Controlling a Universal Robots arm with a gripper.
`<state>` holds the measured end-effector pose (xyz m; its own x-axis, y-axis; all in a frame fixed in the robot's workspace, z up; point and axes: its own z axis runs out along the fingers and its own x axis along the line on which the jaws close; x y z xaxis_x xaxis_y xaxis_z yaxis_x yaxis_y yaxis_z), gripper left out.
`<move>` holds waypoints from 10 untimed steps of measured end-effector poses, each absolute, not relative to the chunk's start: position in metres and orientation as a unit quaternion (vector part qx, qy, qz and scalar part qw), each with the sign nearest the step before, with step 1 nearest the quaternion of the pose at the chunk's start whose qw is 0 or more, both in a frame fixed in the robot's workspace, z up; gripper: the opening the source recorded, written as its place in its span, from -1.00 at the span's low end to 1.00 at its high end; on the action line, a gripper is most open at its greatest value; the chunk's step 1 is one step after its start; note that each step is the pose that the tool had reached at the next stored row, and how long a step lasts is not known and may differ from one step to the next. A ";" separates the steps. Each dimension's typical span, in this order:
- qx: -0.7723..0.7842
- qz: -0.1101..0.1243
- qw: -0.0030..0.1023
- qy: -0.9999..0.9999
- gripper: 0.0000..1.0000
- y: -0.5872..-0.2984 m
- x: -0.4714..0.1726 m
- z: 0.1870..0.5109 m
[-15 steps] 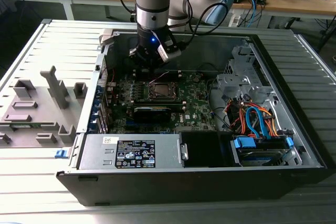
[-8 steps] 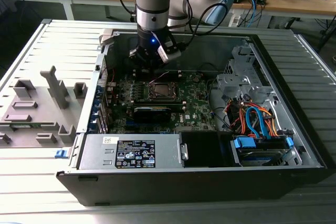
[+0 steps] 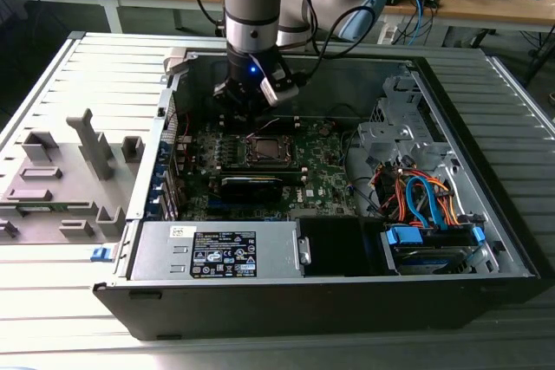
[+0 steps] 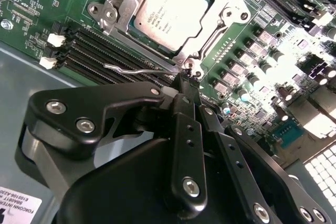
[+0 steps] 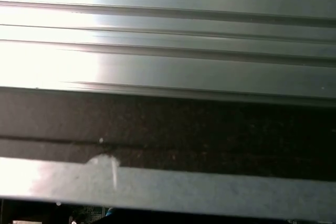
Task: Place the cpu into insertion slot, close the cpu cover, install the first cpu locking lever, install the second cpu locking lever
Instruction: 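Install the first cpu locking lever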
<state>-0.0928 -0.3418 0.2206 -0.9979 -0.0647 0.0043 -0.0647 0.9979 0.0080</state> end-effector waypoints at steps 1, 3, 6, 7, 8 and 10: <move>0.032 -0.004 0.002 -0.999 -0.79 -0.342 -0.093 0.220; 0.032 -0.004 0.002 -0.999 -0.79 -0.342 -0.093 0.219; 0.032 -0.004 0.002 -0.999 -0.79 -0.342 -0.092 0.218; 0.032 -0.003 0.002 -0.999 -0.79 -0.342 -0.091 0.217; 0.032 -0.003 0.002 -0.999 -0.79 -0.342 -0.089 0.217; 0.032 -0.003 0.002 -0.999 -0.79 -0.341 -0.085 0.217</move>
